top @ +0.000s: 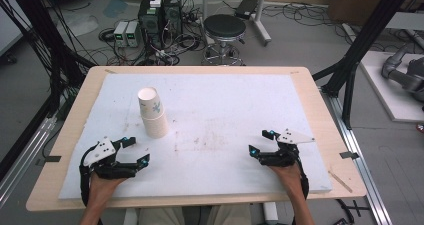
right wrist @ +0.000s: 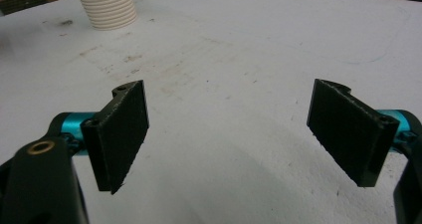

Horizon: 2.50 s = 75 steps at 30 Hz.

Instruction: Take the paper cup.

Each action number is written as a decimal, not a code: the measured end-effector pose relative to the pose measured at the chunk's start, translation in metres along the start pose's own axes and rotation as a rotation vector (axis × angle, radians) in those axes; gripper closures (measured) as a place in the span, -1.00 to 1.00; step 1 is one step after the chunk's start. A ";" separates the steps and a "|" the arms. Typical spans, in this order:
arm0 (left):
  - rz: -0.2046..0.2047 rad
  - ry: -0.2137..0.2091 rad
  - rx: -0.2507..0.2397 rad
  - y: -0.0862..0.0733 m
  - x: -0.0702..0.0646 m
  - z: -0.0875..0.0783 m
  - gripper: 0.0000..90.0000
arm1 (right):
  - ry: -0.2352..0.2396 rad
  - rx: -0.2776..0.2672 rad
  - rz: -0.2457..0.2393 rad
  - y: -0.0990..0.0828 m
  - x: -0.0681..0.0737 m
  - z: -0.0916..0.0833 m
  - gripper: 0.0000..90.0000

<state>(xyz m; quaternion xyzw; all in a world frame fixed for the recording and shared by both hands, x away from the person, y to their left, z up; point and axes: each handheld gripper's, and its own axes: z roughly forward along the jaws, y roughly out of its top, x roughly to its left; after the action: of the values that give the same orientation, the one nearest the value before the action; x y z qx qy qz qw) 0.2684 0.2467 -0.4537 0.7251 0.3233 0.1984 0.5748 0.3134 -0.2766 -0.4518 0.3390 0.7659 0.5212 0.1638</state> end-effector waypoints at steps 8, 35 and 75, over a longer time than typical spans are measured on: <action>0.000 0.001 0.004 0.000 0.000 0.000 -0.66 | 0.007 -0.002 0.001 0.000 -0.001 0.000 -0.62; 0.001 -0.064 -0.085 0.045 0.014 -0.022 -0.67 | -0.001 -0.004 -0.015 0.000 0.001 0.000 -0.62; 0.170 -0.259 0.297 0.214 0.078 0.040 -0.68 | 0.005 -0.001 -0.019 0.000 0.000 0.000 -0.62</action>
<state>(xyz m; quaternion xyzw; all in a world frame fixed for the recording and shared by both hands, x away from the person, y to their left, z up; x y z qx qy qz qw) 0.4015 0.2453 -0.2646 0.8460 0.2099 0.1015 0.4795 0.3134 -0.2763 -0.4518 0.3303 0.7694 0.5208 0.1668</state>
